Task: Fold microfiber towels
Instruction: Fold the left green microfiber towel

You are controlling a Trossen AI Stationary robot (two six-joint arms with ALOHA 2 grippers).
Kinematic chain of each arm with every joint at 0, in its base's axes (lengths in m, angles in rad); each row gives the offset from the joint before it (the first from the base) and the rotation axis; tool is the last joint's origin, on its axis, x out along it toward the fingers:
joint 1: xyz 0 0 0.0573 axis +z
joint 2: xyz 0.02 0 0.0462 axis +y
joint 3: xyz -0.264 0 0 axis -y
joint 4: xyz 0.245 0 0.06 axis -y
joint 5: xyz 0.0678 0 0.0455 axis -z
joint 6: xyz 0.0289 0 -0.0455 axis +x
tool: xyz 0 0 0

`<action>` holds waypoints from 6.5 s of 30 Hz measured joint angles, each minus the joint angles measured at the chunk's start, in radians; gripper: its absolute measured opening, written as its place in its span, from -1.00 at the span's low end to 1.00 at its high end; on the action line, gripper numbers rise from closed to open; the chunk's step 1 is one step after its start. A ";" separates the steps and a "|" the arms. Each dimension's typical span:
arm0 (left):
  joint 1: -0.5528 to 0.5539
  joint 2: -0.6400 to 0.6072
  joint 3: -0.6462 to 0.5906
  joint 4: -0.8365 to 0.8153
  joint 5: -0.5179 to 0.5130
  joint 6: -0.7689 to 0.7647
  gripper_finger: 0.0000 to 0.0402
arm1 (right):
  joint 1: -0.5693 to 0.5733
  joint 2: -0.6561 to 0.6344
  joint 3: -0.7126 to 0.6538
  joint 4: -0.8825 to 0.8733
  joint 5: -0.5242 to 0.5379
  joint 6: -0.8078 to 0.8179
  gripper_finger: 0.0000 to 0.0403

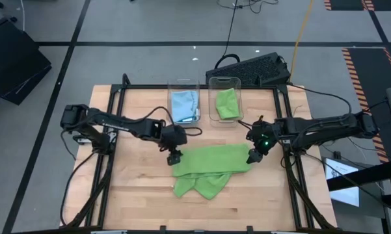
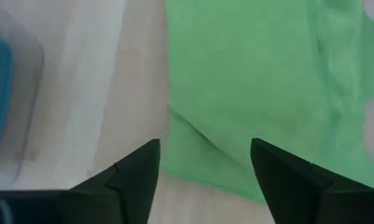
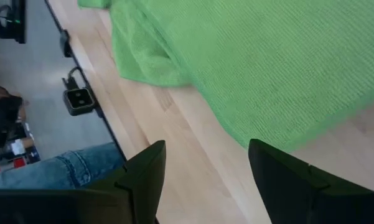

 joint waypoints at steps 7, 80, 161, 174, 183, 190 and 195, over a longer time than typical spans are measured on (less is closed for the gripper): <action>0.062 0.002 -0.088 0.072 0.061 0.119 -0.08 | 0.000 -0.016 0.000 0.021 0.005 0.034 0.10; 0.018 -0.204 -0.191 0.055 0.226 -0.307 -0.98 | 0.032 0.476 0.101 0.885 0.211 -0.008 -0.25; -0.136 -0.009 -0.704 1.459 -0.142 -0.432 0.36 | -0.079 0.903 0.769 0.526 -0.120 -0.911 -0.99; -0.103 0.099 -0.660 1.467 0.051 -0.394 -0.36 | -0.088 0.903 0.769 0.523 -0.119 -0.907 -0.99; -0.114 0.025 -0.661 1.463 0.034 -0.557 -0.96 | -0.111 0.849 0.767 0.469 -0.050 -0.852 -0.99; -0.196 -0.172 -0.545 1.328 -0.073 -0.537 -0.98 | -0.093 0.731 0.768 0.458 -0.042 -0.792 -0.99; -0.258 -0.275 -0.308 0.830 -0.092 -0.482 -0.99 | -0.068 0.644 0.768 0.445 0.031 -0.699 -0.99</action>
